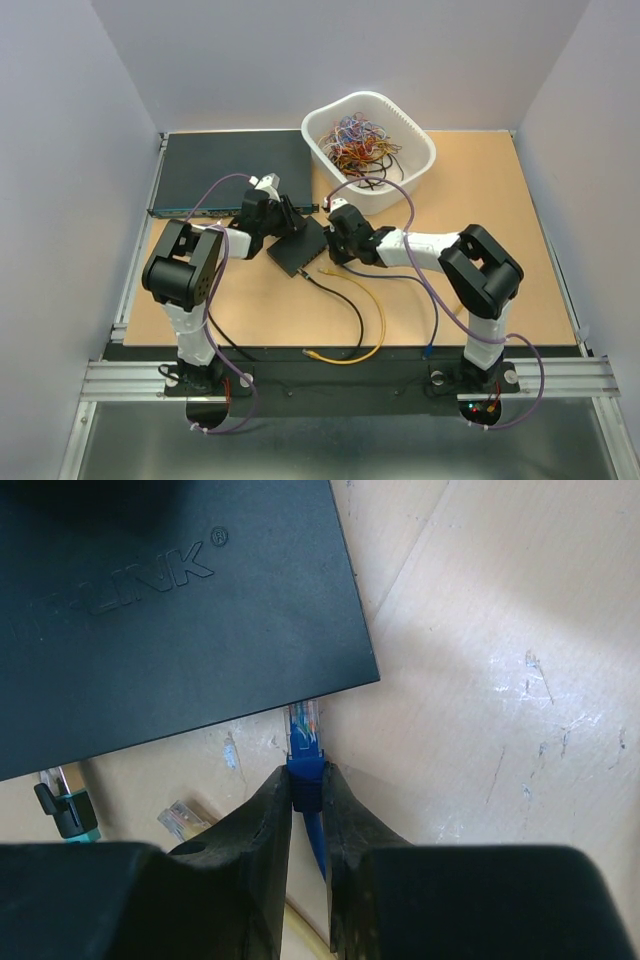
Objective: Insert the plug into the switch port
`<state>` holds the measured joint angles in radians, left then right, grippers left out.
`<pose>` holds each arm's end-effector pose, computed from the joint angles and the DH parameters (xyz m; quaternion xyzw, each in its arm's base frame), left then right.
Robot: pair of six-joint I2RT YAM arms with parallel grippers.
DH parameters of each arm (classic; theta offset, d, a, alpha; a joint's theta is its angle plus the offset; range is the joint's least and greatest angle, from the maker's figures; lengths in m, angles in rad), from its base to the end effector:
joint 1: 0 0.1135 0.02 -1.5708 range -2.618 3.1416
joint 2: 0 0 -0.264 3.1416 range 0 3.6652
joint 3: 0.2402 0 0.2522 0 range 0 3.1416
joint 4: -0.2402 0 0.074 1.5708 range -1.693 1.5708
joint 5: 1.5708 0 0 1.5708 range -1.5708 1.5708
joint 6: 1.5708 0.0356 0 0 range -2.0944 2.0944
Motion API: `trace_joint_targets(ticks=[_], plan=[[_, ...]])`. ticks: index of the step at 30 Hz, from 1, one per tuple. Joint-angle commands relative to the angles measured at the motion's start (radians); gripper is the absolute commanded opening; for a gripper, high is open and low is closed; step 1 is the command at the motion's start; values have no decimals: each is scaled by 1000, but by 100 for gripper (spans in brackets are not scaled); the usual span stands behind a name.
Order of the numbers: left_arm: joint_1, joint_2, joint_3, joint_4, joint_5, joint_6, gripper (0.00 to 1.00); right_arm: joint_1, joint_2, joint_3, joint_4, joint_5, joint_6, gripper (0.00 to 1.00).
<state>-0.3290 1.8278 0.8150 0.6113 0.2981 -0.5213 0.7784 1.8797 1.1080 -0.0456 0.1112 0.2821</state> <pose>0.3441 -0.1285 0.1506 0.0024 0.8287 -0.3379 0.4461 0.2823 0.2728 0.1574 -0.2082 0.9050 0.1412 0.3430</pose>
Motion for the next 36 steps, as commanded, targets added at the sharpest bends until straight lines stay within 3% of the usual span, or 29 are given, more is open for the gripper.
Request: trace_joint_targets(ticks=[1, 14, 23, 36], plan=[[-2, 18, 35, 33, 39, 37, 46, -5, 38, 38, -17, -15, -12, 0], [-5, 47, 53, 42, 111, 102, 46, -5, 90, 128, -95, -41, -93, 0], [-12, 62, 69, 39, 124, 136, 45, -11, 168, 271, -227, 62, -158, 0], [-39, 102, 116, 28, 153, 188, 45, -24, 254, 418, -303, 12, -247, 1]])
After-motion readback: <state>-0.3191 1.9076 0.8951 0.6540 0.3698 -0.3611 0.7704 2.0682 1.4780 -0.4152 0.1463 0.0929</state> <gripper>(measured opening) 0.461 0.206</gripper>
